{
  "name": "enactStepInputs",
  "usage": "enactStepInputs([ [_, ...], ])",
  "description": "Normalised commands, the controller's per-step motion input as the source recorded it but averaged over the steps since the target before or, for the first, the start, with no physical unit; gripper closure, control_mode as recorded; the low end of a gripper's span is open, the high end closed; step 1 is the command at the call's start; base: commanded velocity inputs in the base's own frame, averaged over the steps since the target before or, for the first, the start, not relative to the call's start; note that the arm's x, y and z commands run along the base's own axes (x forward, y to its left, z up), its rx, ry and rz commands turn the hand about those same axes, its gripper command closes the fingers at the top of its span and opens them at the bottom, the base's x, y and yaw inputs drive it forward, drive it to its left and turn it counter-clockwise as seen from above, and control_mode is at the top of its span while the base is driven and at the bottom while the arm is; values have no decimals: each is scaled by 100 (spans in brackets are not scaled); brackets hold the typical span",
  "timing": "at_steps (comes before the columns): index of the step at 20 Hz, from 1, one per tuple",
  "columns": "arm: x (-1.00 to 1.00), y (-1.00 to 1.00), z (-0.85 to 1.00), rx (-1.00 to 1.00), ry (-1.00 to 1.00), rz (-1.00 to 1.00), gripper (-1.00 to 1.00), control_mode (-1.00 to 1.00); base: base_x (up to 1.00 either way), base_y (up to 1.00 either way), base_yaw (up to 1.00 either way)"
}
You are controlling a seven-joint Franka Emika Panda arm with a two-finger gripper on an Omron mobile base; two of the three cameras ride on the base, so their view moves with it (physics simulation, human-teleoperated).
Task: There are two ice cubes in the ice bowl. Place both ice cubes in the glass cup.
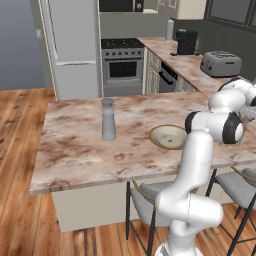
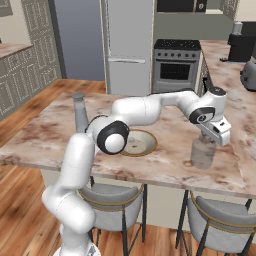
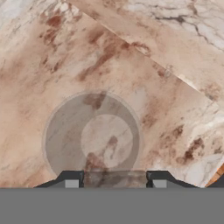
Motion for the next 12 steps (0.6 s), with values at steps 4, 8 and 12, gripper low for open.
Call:
enactStepInputs([
  [4,29,0,-30,0,4,0,100,-100,0,0,0],
  [8,34,-1,-23,0,2,0,100,-100,0,0,0],
  [12,26,-5,-14,0,0,0,100,-100,0,0,0],
])
